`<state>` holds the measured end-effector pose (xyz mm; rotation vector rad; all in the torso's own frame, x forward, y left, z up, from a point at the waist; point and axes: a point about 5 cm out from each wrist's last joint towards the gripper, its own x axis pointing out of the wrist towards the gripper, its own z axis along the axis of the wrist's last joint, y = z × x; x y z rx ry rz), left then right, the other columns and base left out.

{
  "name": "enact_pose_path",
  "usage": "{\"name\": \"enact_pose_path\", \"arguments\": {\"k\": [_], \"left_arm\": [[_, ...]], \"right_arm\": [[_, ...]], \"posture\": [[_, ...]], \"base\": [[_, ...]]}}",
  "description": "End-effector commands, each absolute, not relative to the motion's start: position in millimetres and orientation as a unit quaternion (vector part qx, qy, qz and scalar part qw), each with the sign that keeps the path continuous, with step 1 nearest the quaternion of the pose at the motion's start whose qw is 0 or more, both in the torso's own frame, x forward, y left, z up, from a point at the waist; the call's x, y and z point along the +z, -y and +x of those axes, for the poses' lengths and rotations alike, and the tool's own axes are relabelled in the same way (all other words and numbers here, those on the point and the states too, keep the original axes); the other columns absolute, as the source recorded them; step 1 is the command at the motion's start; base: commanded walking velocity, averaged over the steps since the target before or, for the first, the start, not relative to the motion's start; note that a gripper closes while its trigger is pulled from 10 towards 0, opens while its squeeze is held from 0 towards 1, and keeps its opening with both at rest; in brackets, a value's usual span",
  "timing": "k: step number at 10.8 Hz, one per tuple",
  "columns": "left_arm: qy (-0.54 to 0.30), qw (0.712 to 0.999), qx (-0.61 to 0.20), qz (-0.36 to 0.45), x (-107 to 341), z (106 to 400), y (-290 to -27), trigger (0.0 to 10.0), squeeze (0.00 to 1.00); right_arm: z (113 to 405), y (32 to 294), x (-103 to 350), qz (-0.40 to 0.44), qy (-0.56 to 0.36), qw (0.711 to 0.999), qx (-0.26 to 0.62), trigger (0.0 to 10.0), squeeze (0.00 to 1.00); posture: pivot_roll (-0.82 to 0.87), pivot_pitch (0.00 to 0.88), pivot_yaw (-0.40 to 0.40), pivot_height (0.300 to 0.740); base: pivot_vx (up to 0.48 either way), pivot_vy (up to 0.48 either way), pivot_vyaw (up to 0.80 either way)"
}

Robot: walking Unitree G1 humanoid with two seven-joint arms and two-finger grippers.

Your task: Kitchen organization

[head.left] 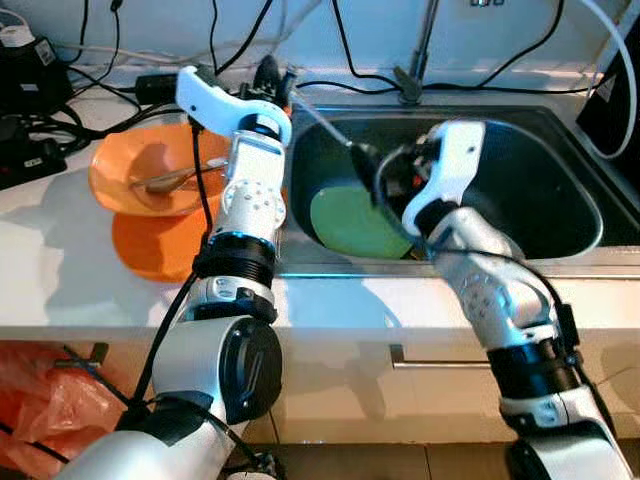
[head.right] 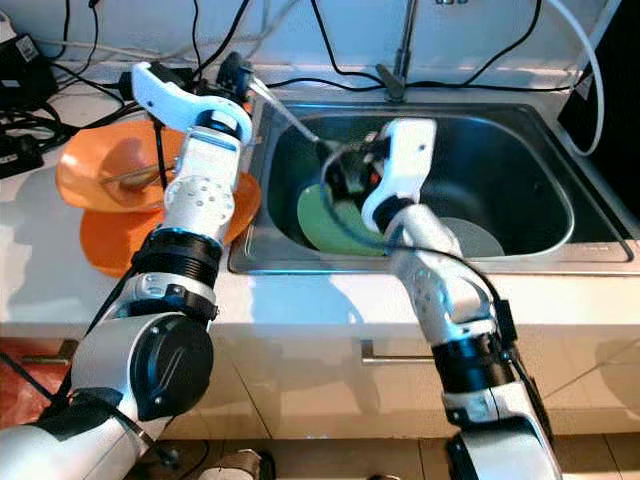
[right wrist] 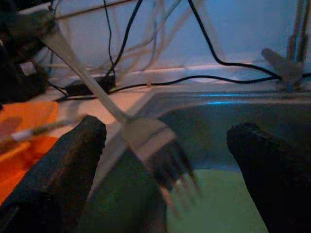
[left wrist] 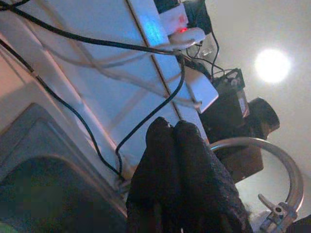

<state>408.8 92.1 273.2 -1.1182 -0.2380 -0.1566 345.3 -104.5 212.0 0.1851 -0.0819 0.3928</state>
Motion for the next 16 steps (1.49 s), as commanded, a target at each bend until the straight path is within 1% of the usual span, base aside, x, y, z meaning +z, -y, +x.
{"name": "enact_pose_path", "arguments": {"k": [1, 4, 5, 6, 8, 9, 10, 11, 12, 13, 16], "left_arm": [[0.112, 0.846, -0.075, -0.516, 276.4, 408.6, -88.0, 1.8, 0.0], [0.111, 0.853, -0.077, -0.504, 277.3, 408.0, -82.3, 1.7, 0.0], [0.111, 0.86, -0.082, -0.491, 279.2, 407.3, -77.6, 2.3, 0.0], [0.108, 0.861, -0.09, -0.488, 280.0, 406.3, -71.3, 2.3, 0.0], [0.105, 0.861, -0.1, -0.487, 282.0, 405.3, -64.4, 1.8, 0.0], [0.101, 0.862, -0.106, -0.485, 282.3, 404.5, -60.7, 1.1, 0.0], [0.093, 0.866, -0.113, -0.479, 280.4, 402.0, -54.9, 0.7, 0.0], [0.089, 0.869, -0.117, -0.473, 278.4, 400.0, -51.5, 0.6, 0.0], [0.077, 0.872, -0.122, -0.467, 273.0, 397.8, -47.9, 0.0, 0.0], [0.061, 0.877, -0.124, -0.46, 265.3, 395.3, -45.0, 0.0, 0.0], [0.045, 0.882, -0.13, -0.451, 262.3, 391.0, -41.5, 0.0, 0.0]], "right_arm": [[343.9, 105.4, 215.4, 0.075, 0.054, 0.976, 0.199, 10.0, 0.0], [341.3, 102.6, 214.9, 0.053, 0.06, 0.976, 0.205, 10.0, 0.0], [340.8, 96.7, 214.3, 0.032, 0.061, 0.975, 0.212, 10.0, 0.0], [341.4, 91.0, 212.6, 0.009, 0.06, 0.974, 0.218, 10.0, 0.0], [342.2, 84.9, 208.8, -0.008, 0.056, 0.973, 0.224, 10.0, 0.0], [342.8, 82.2, 207.5, -0.013, 0.056, 0.973, 0.224, 10.0, 0.0], [343.8, 78.7, 207.5, -0.027, 0.061, 0.973, 0.222, 10.0, 0.0], [344.7, 76.9, 208.2, -0.035, 0.066, 0.973, 0.22, 10.0, 0.0], [348.4, 78.5, 210.5, -0.049, 0.076, 0.975, 0.203, 10.0, 0.0], [355.1, 84.3, 212.8, -0.061, 0.084, 0.98, 0.169, 10.0, 0.0], [361.7, 87.6, 207.2, -0.084, 0.08, 0.981, 0.155, 10.0, 0.0]], "posture": [[0.08, 0.04, 0.016, 0.74], [0.08, 0.042, 0.017, 0.74], [0.08, 0.042, 0.017, 0.74], [0.08, 0.043, 0.019, 0.74], [0.08, 0.043, 0.02, 0.74], [0.08, 0.045, 0.022, 0.74], [0.09, 0.047, 0.021, 0.74], [0.09, 0.047, 0.021, 0.74], [0.1, 0.053, 0.016, 0.74], [0.1, 0.057, 0.014, 0.74], [0.11, 0.067, 0.01, 0.74]], "base": [[0.0, 0.0, 0.0], [0.0, 0.0, 0.0], [0.0, 0.0, 0.0], [0.0, 0.0, 0.0], [0.0, 0.0, 0.0], [0.0, 0.0, 0.0], [0.0, 0.0, 0.0], [0.0, 0.0, 0.0], [0.0, 0.0, 0.0], [0.0, 0.0, 0.0], [0.0, 0.0, 0.0]]}}
